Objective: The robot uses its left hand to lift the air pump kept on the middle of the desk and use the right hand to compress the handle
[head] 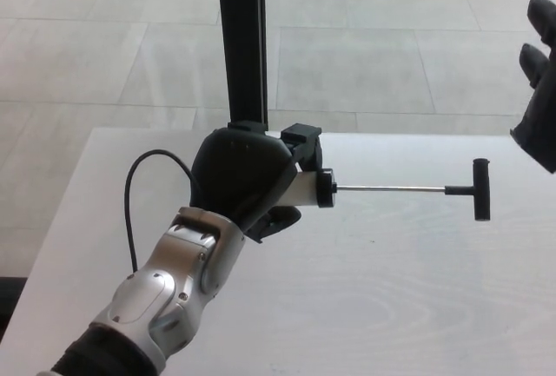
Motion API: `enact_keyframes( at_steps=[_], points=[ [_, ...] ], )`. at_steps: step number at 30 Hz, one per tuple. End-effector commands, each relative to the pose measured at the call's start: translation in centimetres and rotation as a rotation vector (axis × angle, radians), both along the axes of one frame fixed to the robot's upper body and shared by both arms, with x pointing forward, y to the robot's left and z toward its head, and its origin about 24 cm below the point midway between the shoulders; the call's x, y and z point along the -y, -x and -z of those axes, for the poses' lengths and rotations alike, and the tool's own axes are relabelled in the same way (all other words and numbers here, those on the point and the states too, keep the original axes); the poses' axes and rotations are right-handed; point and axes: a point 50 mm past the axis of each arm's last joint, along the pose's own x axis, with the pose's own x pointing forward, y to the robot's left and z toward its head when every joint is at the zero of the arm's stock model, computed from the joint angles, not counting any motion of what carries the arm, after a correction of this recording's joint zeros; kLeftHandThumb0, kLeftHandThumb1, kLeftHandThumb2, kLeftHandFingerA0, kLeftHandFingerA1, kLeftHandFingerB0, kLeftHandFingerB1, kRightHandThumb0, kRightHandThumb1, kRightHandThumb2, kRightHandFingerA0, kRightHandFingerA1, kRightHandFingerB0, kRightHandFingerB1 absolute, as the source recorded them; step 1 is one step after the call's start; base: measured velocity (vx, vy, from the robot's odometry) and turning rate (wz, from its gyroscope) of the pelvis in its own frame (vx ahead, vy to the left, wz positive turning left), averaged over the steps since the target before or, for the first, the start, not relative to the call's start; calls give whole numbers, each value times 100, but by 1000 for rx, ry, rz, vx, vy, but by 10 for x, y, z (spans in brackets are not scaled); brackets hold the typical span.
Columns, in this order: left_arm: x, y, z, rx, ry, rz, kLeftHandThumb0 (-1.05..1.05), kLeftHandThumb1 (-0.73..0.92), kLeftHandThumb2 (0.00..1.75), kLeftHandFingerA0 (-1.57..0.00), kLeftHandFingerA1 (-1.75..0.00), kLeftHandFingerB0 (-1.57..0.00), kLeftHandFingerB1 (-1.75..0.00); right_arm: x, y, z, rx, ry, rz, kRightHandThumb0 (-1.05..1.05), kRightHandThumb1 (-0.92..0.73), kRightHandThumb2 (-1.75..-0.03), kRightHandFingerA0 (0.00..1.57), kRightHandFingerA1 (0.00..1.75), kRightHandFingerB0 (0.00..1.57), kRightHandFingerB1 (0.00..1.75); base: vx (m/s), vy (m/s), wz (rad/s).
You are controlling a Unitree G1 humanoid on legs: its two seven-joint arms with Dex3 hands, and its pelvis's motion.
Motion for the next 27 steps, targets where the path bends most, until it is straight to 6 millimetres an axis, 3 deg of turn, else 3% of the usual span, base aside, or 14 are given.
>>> enact_keyframes(
  at_steps=[1, 7, 8, 9, 10, 14, 15, 16, 17, 18, 20, 21, 26, 27],
  points=[
    [-3, -5, -15, 68, -7, -15, -23, 64, 93, -82, -163, -74, -134, 2, 6, 19, -91, -43, -10, -88, -84, -126, 0, 19, 3, 20, 0, 0, 0],
    [-1, -7, -21, 64, 28, -13, -19, 60, 93, -87, -167, -76, -135, -1, 11, 26, -123, -43, 1, -86, -82, -125, 0, 21, 6, 22, 0, 0, 0],
    [-1, -7, -22, 73, 24, -12, -23, 59, 99, -89, -163, -83, -130, -3, 12, 26, -125, -43, 4, -99, -92, -89, 1, 19, 6, 22, 0, 0, 0],
    [0, -7, -22, 76, 39, -11, -23, 56, 101, -87, -163, -80, -130, -4, 11, 27, -121, -45, 0, -87, -83, -126, 0, 23, 6, 23, 0, 0, 0],
    [0, -7, -21, 87, 14, -14, -25, 58, 98, -87, -156, -83, -113, -4, 11, 28, -126, -49, 0, -91, -85, -127, 0, 20, 5, 20, 0, 0, 0],
    [0, -6, -22, 84, 8, -10, -27, 60, 92, -88, -156, -85, -120, -6, 11, 31, -140, -64, -2, -88, -84, -127, 0, 21, 5, 21, 0, 0, 0],
    [0, -7, -22, 79, 16, -12, -23, 60, 97, -87, -163, -78, -131, -7, 11, 32, -142, -62, 2, -95, -92, -93, 0, 21, 6, 24, 0, 0, 0],
    [0, -7, -22, 70, 29, -16, -23, 60, 97, -87, -163, -78, -131, -7, 12, 33, -146, -59, 8, -95, -92, -93, 0, 21, 6, 24, 0, 0, 0],
    [0, -6, -22, 69, 33, -14, -21, 60, 95, -89, -166, -78, -136, -8, 12, 34, -148, -61, 10, -89, -84, -120, 5, 23, 2, 22, 0, 0, 0],
    [1, -6, -22, 67, 37, -15, -24, 63, 93, -86, -167, -76, -137, -9, 12, 35, -148, -62, 9, -96, -86, -99, 2, 19, 2, 22, 0, 0, 0],
    [2, -6, -21, 65, 41, -14, -25, 63, 91, -86, -166, -77, -136, -10, 11, 36, -149, -58, 8, -95, -92, -93, 0, 21, 5, 24, 0, 0, 0],
    [2, -6, -20, 64, 35, -14, -25, 64, 91, -85, -167, -75, -138, -11, 10, 36, -149, -57, 7, -88, -83, -121, 5, 23, 1, 22, 0, 0, 0],
    [5, -5, -19, 62, 33, -2, -22, 61, 96, -84, -165, -77, -138, -16, 7, 36, -142, -70, -5, -88, -86, -128, 0, 20, 6, 22, 0, 0, 0],
    [6, -5, -19, 65, 41, 3, -16, 60, 96, -87, -170, -72, -143, -19, 7, 37, -144, -83, -16, -95, -92, -87, 1, 21, 6, 25, 0, 0, 0]
  ],
)
